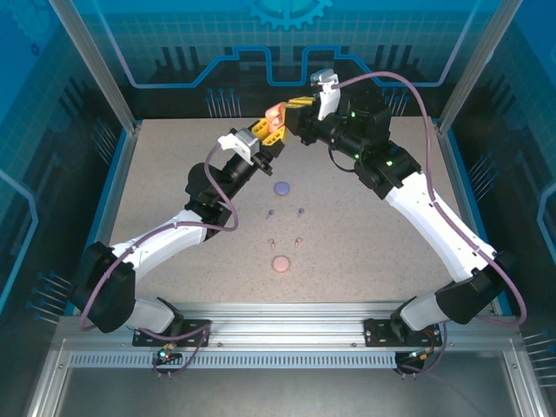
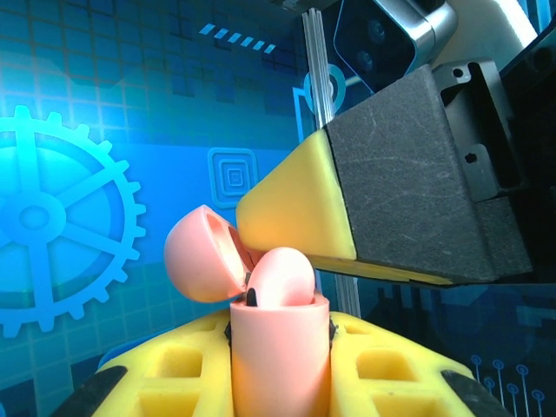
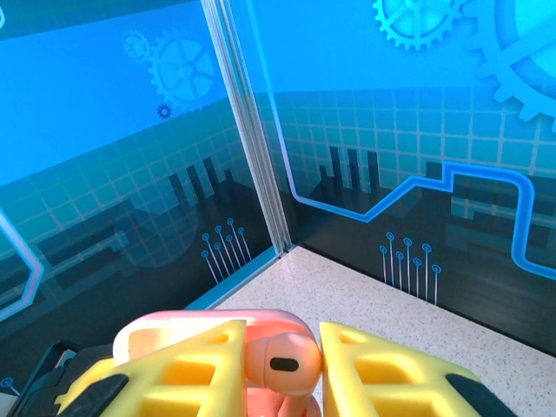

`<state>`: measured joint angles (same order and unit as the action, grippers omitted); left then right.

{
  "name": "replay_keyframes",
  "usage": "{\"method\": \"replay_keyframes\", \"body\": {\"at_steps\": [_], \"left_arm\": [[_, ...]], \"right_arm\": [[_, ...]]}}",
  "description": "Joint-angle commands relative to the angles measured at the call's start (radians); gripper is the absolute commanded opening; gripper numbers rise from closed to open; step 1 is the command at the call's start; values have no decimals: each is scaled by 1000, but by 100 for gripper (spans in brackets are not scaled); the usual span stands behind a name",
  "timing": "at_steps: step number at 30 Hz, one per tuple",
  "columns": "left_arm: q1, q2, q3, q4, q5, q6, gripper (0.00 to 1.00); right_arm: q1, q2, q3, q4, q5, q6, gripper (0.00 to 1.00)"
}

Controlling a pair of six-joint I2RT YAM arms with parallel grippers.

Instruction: Insert wireless bluetooth earbuds into charging case

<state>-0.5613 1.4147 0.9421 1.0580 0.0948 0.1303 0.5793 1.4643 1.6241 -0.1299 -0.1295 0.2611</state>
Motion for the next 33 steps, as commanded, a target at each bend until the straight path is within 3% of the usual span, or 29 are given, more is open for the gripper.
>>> {"method": "replay_keyframes", "body": {"at_steps": [1, 18, 26, 33], "left_arm": [[-11, 6, 46, 42, 17, -2, 0], [-9, 9, 52, 45, 14, 7, 0], [-11, 10, 53, 46, 15, 8, 0], [-10, 12, 56, 46, 13, 6, 0]], "right_arm": [[-11, -15, -33, 15, -20, -36, 25], [-1, -45, -96, 11, -36, -120, 26], [3, -45, -95, 7, -41, -123, 35], [6, -54, -100, 4, -29, -125, 36]]}}
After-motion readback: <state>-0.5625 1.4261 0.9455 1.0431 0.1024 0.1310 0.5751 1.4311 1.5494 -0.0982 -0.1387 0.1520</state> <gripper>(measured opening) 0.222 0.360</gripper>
